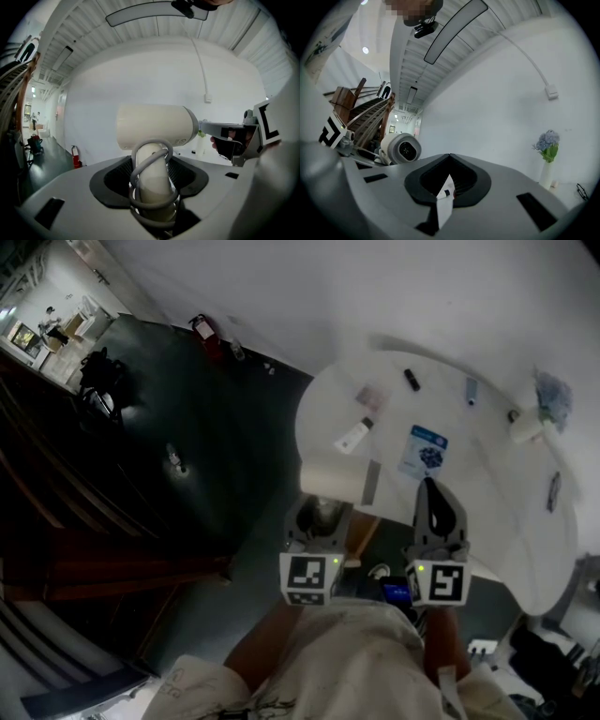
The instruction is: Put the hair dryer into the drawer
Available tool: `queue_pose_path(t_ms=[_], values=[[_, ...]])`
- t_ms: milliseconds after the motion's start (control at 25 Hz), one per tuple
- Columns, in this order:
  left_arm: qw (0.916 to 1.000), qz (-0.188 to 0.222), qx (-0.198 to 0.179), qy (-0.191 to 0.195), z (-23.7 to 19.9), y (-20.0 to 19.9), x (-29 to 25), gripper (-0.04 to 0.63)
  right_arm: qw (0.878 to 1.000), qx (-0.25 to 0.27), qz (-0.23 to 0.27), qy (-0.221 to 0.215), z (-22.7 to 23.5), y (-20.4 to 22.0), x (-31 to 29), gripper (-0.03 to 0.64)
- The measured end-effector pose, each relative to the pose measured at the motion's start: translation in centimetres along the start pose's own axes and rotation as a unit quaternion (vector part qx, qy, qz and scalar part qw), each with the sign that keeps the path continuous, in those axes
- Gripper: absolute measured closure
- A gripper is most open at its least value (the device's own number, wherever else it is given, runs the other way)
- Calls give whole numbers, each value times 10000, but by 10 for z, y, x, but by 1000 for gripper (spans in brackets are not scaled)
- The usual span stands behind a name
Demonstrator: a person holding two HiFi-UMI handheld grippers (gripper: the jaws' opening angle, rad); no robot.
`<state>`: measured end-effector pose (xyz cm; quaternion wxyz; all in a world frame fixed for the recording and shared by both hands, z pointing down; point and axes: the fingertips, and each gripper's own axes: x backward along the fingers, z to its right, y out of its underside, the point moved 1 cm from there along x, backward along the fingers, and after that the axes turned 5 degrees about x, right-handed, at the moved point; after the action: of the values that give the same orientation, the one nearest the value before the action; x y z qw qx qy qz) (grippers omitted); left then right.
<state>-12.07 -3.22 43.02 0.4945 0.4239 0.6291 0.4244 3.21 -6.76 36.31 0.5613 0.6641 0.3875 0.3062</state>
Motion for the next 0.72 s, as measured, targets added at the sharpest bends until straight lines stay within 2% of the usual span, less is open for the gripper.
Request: queue_pose_path(t_ms=[400,720], values=[[9968,-784,89,-123,-18,61,13,349,9996,-60,-144,-235,-16,10,-8,612],[9885,-1508,93,-98,-29,113,21,350,9991,-80,-179,-383,-25,14,-17,612]])
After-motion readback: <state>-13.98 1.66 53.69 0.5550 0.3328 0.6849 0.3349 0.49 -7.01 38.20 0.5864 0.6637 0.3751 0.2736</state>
